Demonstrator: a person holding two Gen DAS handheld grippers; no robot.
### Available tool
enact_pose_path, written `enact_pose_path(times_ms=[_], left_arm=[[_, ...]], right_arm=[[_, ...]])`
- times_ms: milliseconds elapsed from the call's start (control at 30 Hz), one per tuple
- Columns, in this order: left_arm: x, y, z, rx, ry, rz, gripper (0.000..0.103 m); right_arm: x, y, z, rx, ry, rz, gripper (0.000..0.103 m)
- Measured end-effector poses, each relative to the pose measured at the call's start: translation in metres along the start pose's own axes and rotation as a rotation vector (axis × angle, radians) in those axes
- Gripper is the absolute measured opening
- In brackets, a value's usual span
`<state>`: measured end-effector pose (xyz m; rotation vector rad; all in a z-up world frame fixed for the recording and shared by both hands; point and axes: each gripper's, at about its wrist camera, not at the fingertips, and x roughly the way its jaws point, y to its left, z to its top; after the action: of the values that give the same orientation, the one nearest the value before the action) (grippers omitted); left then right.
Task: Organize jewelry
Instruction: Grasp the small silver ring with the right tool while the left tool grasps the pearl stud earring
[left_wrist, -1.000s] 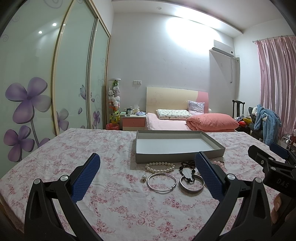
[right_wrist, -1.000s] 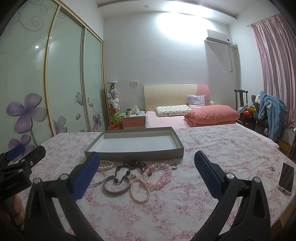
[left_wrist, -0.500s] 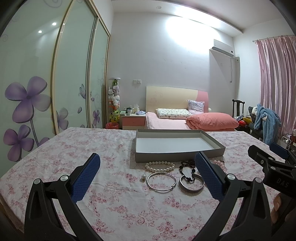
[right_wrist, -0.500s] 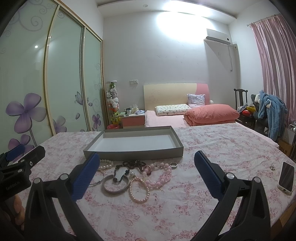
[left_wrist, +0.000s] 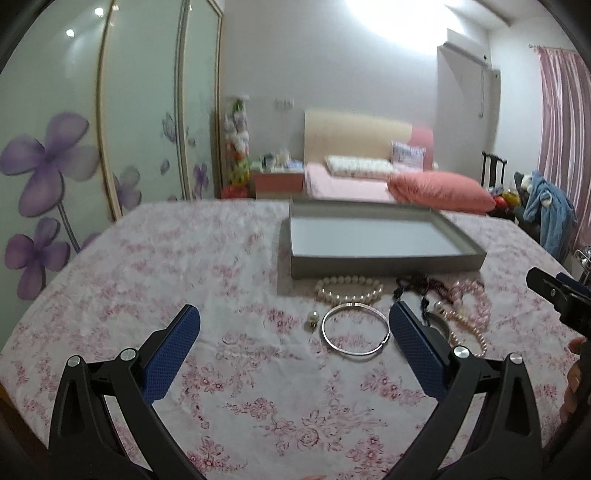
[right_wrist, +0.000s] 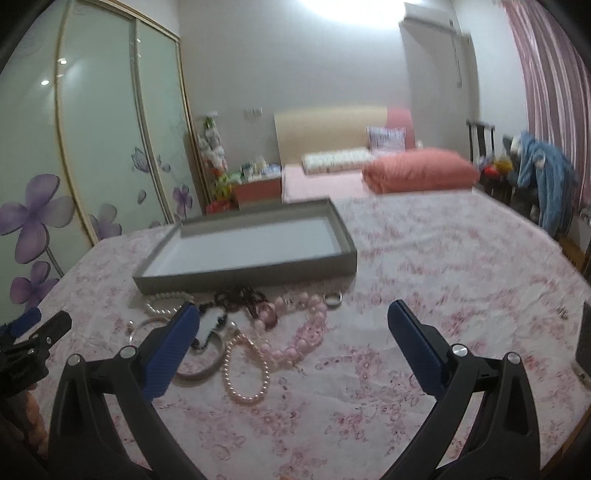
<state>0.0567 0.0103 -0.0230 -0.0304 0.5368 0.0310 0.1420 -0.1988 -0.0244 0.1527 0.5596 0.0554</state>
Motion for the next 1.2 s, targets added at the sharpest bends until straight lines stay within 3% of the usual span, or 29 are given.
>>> enact_pose_path(times_ms=[67,233,267,433,500,667,1100,1200], left_arm=[[0.009,0.003,0.0,0.005,0.045,-0.019,0.101],[0.033,0.006,0.001,0.001,0.142,-0.049,0.101],[0.037,0.007,0.002,-0.002,0.155,-0.056,0.101],[0.044,0.012,0.006,0.011,0.168,-0.036,0.101],[0.048,0.014,0.007,0.017,0.176,-0.024,0.101],[0.061,0.022,0.004,0.035,0.207,0.014,0.101],[0.074,0.024,-0.001,0.061,0.251,-0.002,0.101],[0.078,0.021,-0.002,0.085,0.259,-0.005,0.095]], right_arm=[[0.016,-0.003,0.0,0.008,0.065,-0.002,0.094],[0.051,-0.009,0.007,0.0,0.187,-0.073,0.061],[0.058,-0.012,0.009,0.01,0.207,-0.077,0.059],[0.094,-0.032,0.015,0.056,0.306,-0.106,0.031],[0.104,-0.039,0.013,0.068,0.36,-0.107,0.027],[0.11,-0.034,0.011,0.008,0.372,-0.125,0.025],[0.135,-0.022,0.023,-0.063,0.356,-0.125,0.022],[0.133,-0.022,0.023,-0.059,0.35,-0.121,0.022]])
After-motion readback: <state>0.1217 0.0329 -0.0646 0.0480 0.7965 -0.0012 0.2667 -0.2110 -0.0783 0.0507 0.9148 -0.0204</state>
